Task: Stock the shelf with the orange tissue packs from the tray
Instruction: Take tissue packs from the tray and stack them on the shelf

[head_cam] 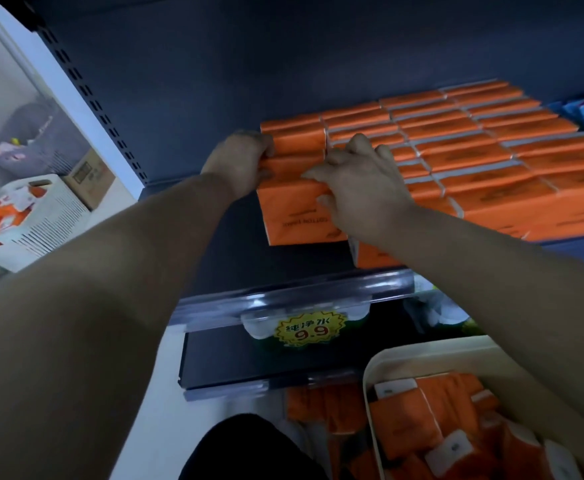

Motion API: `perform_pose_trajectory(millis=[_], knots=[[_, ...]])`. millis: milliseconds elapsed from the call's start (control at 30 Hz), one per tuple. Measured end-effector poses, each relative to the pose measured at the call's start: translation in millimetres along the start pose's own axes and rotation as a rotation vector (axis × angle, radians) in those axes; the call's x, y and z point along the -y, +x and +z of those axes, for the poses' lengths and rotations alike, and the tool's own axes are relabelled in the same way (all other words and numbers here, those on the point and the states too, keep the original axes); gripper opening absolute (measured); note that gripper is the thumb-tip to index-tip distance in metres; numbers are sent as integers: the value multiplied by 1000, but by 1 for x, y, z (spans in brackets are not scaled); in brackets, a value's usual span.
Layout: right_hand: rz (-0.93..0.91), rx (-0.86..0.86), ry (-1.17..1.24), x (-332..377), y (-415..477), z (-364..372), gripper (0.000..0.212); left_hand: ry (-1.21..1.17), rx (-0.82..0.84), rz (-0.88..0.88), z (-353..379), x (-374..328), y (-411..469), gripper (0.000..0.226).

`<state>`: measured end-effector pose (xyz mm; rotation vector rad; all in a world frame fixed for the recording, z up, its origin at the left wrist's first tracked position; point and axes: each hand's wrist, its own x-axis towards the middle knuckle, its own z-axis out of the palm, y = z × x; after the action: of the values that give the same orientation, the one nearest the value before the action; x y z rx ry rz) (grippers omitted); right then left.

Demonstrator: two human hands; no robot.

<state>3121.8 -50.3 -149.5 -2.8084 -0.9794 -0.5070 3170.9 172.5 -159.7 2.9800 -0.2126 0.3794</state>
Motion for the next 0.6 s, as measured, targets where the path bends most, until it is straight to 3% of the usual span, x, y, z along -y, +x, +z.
perform_pose_trajectory(millis=[100, 300, 400, 500, 600], knots=[[15, -5, -19, -1, 13, 3, 40, -24, -23, 22, 5, -4, 13, 17], [11, 25, -38, -9, 21, 14, 41, 69, -47, 59, 7, 6, 33, 20], [6, 44, -29, -10, 24, 18, 41, -75, -46, 19, 7, 9, 33, 20], [19, 90, -41, -9, 32, 19, 43, -307, -150, -50, 1, 9, 26, 6], [25, 119, -92, -9, 48, 17, 45, -320, -234, -67, -4, 10, 15, 12]])
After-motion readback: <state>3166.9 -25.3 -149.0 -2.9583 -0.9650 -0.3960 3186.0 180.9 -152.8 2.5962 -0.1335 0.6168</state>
